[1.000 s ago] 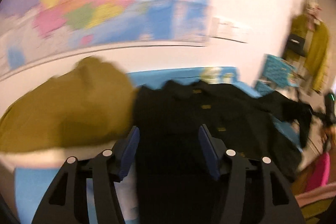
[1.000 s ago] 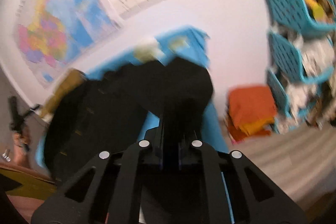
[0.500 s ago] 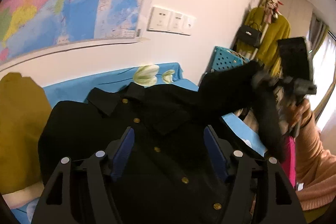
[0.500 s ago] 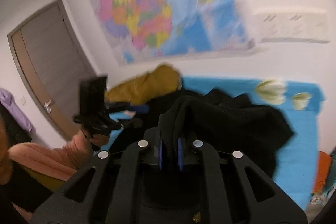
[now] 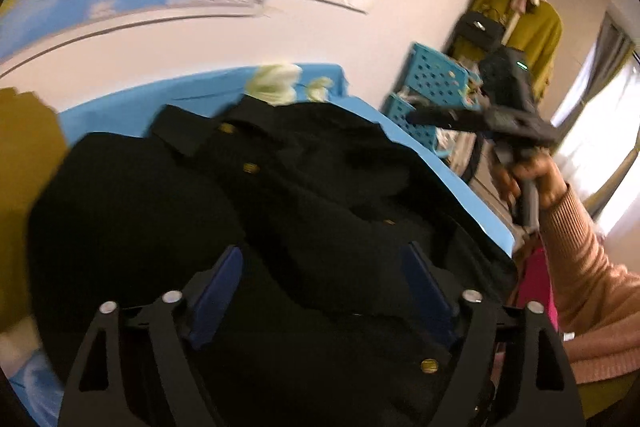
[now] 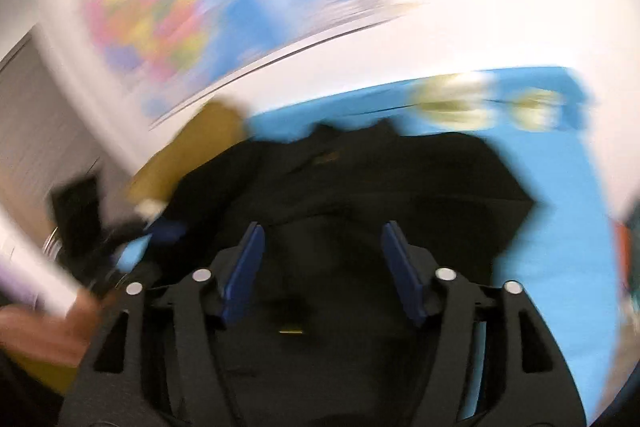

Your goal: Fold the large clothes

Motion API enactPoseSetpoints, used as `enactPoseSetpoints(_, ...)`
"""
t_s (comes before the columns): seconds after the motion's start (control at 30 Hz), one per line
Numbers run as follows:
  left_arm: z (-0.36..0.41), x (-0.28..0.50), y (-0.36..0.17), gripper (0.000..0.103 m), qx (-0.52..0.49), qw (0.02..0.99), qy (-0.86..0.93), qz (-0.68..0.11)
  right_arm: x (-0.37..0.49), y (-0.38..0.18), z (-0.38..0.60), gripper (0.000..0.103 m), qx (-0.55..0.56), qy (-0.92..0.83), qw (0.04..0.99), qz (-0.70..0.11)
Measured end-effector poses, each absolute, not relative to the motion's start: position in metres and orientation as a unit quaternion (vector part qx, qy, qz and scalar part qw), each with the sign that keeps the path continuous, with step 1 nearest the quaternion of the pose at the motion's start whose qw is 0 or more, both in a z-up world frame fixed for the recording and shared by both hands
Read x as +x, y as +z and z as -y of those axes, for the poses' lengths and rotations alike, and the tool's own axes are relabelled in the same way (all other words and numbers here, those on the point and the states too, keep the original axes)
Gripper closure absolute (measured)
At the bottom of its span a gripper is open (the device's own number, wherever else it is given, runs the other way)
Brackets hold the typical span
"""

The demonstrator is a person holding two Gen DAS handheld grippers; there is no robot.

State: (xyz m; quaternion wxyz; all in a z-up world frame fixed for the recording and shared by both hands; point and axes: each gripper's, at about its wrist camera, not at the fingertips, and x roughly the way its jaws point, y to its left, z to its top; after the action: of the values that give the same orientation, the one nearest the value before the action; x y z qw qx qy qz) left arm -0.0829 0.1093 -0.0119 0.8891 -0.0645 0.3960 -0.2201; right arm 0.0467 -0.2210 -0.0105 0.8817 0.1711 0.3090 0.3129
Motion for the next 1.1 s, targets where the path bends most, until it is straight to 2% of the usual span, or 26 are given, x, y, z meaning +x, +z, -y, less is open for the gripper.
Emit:
enactPoseSetpoints(0.07,-0.083,-0.084,-0.016,0.012,-0.034,0.883,-0.243,-0.4,0.058,-0.029,0.242,0.039,0.191,0.276,0.883,-0.329)
enactPoseSetpoints(0.27,-0.026,-0.07,-0.05,0.012,0.076,0.866,-0.219,-0.443,0.09,-0.078,0.239,0.039,0.241,0.287,0.844,-0.383)
enactPoseSetpoints(0.3,-0.023,-0.066,-0.058,0.02,0.081,0.861,-0.212,-0.455,0.094,-0.078,0.23,0.039,0.236,0.292,0.844,-0.383)
enactPoseSetpoints(0.33,-0.023,-0.064,-0.062,0.028,0.085,0.86,-0.204,-0.46,0.097,-0.079,0.228,0.048,0.234,0.298,0.843,-0.382)
enactPoseSetpoints(0.37,-0.026,-0.061,-0.066,0.047,0.087,0.859,-0.193,-0.465,0.1,-0.082,0.225,0.056,0.236,0.307,0.838,-0.385)
enactPoseSetpoints(0.4,-0.032,-0.059,-0.067,0.066,0.08,0.86,-0.184,-0.47,0.102,-0.083,0.223,0.074,0.23,0.308,0.838,-0.387)
enactPoseSetpoints(0.43,-0.045,-0.056,-0.065,0.075,0.047,0.86,-0.188,-0.472,0.104,-0.082,0.224,0.092,0.227,0.309,0.84,-0.383)
enactPoseSetpoints(0.47,-0.057,-0.054,-0.061,0.088,0.013,0.86,-0.197,-0.471,0.104,-0.082,0.227,0.092,0.236,0.317,0.838,-0.376)
enactPoseSetpoints(0.63,-0.147,-0.05,-0.03,0.089,-0.124,0.883,-0.158,-0.424,0.083,-0.059,0.271,0.096,0.267,0.306,0.861,-0.307)
enactPoseSetpoints(0.77,-0.208,-0.036,-0.033,0.09,-0.186,0.879,-0.091,-0.43,0.088,-0.067,0.278,0.096,0.275,0.294,0.858,-0.32)
enactPoseSetpoints(0.87,-0.231,-0.022,-0.047,0.069,-0.2,0.864,-0.03,-0.461,0.095,-0.081,0.272,0.095,0.28,0.288,0.85,-0.34)
enactPoseSetpoints(0.93,-0.236,-0.026,-0.047,0.061,-0.219,0.863,-0.044,-0.452,0.095,-0.087,0.274,0.094,0.287,0.288,0.848,-0.339)
enactPoseSetpoints(0.97,-0.236,-0.028,-0.046,0.052,-0.221,0.865,-0.052,-0.448,0.095,-0.088,0.274,0.094,0.287,0.288,0.848,-0.339)
enactPoseSetpoints(1.0,-0.235,-0.032,-0.043,0.037,-0.222,0.867,-0.061,-0.442,0.094,-0.089,0.276,0.091,0.286,0.288,0.848,-0.341)
enactPoseSetpoints(1.07,-0.23,-0.036,-0.037,0.021,-0.214,0.874,-0.093,-0.427,0.094,-0.09,0.277,0.089,0.287,0.29,0.845,-0.345)
enactPoseSetpoints(1.1,-0.223,-0.036,-0.033,0.017,-0.203,0.875,-0.106,-0.426,0.094,-0.091,0.278,0.084,0.288,0.29,0.845,-0.345)
